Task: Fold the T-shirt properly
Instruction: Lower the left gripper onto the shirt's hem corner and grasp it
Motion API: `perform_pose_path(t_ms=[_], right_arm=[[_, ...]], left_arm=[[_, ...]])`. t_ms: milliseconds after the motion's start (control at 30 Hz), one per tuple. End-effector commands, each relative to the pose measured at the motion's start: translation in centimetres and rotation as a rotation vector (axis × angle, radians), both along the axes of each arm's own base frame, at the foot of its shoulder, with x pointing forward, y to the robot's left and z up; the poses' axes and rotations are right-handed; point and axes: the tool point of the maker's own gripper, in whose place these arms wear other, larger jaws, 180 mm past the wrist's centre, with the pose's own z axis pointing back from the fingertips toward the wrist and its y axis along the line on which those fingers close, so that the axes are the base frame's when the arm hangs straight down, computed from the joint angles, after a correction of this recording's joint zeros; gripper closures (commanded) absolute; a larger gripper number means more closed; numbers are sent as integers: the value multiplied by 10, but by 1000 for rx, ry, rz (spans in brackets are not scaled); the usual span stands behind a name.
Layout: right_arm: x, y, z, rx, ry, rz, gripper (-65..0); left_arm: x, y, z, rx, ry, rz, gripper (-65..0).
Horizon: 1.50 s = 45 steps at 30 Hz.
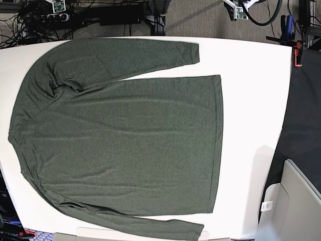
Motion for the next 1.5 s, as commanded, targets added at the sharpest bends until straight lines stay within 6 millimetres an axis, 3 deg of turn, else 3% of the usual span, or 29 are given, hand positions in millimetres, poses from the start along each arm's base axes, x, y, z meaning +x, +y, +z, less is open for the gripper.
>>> perform_pose_path(t_ms=[0,167,400,933,1167,1467], right_arm=[[0,-8,10,-27,-18,0,-1],[11,-19,26,-63,-62,-5,-1],[20,-34,46,-111,-103,-11,-1],[40,-32,66,-123,-174,5,-2],[50,-41,80,-156,-215,0,-4],[52,-44,83,-166,-226,-6,-112]], left_arm=[[2,-1,10,3,-22,-5,0],[22,-7,32,-1,-95,-21,0],[33,-9,46,-1,-145,-30,0],[72,-104,60,-201,-246,-231,-18],[87,-116,50,-217,-167,-250,-141],[99,-108,52,-145,-184,-299,-152]])
